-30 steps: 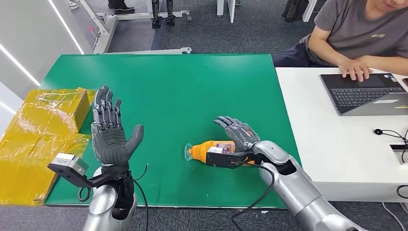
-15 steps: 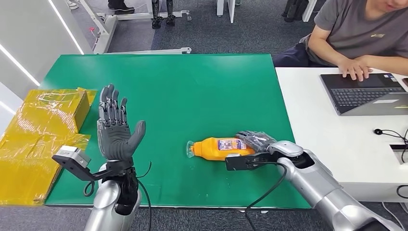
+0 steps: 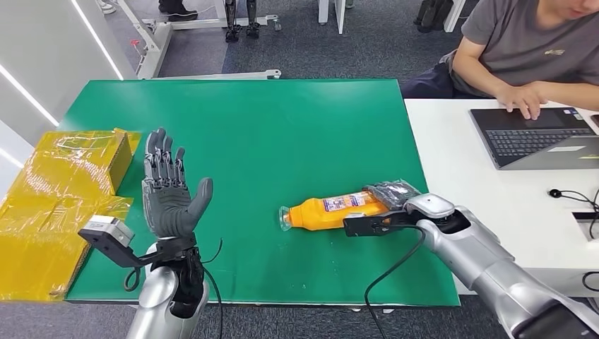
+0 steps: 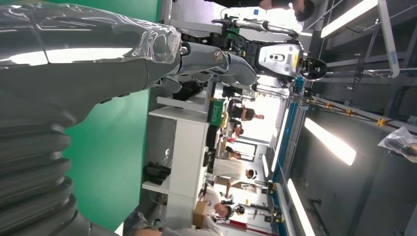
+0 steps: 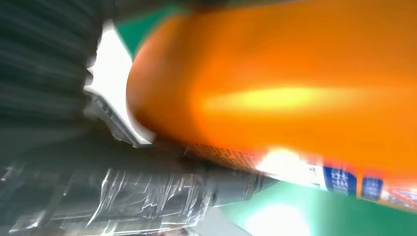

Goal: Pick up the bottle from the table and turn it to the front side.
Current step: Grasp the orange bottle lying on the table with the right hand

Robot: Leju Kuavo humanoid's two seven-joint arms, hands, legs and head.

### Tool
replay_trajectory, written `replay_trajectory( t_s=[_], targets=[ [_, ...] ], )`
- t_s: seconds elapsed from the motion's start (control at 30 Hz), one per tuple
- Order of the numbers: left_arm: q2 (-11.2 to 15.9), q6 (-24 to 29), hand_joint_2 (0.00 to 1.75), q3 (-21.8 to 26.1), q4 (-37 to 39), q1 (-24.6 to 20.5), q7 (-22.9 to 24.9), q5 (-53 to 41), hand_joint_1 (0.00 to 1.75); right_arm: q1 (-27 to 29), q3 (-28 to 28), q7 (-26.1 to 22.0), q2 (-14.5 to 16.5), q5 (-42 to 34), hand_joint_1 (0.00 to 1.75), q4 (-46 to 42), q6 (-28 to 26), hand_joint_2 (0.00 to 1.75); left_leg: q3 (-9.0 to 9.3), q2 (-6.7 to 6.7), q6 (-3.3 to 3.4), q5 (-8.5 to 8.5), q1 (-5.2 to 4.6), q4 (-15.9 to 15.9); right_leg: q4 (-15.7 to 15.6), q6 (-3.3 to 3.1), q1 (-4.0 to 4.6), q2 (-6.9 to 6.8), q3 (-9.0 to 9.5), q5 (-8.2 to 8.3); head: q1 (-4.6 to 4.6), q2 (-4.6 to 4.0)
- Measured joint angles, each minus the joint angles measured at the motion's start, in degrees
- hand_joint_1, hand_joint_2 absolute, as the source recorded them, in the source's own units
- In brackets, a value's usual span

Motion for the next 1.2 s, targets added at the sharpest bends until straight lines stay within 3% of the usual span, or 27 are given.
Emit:
replay_trajectory(
  t_s=[0.3, 0.67, 0.93, 1.2],
  targets=[
    [0.0, -0.1, 1.75, 0.0, -0.1, 0.8, 0.0, -0.9, 0.00, 0.5, -0.4, -1.6, 4.8, -1.3, 1.75, 2.5, -14.6, 1.75, 0.00, -0.01, 0.00, 0.00, 0.01, 0.0, 0.0, 0.00, 0.01, -0.01, -0.01, -0.01, -0.01, 0.00],
    [0.0, 0.1, 1.75, 0.0, -1.5, 1.8, 0.0, -1.6, 0.00, 7.0, -8.0, -6.0, 9.6, -7.6, 1.75, -2.9, -31.0, 1.75, -0.01, -0.03, 0.02, -0.03, 0.00, 0.0, 0.0, 0.02, 0.00, -0.02, -0.01, -0.02, -0.02, 0.00],
    [-0.4, 0.2, 1.75, 0.0, -1.6, 1.6, 0.0, -0.8, 0.00, 13.9, -15.6, -16.9, 13.4, -19.0, 1.75, -8.3, -43.0, 1.75, 0.00, -0.04, 0.02, -0.03, 0.00, 0.0, 0.0, 0.02, 0.01, -0.03, -0.01, -0.03, -0.01, 0.00],
    [-1.0, -0.3, 1.75, 0.0, -1.4, 1.3, 0.0, -0.3, 0.00, 18.9, -18.7, -23.8, 15.9, -24.3, 1.75, -10.8, -47.2, 1.75, 0.00, -0.03, 0.02, -0.03, 0.00, 0.0, 0.0, 0.03, 0.00, -0.03, -0.01, -0.04, 0.00, 0.00]
  ],
)
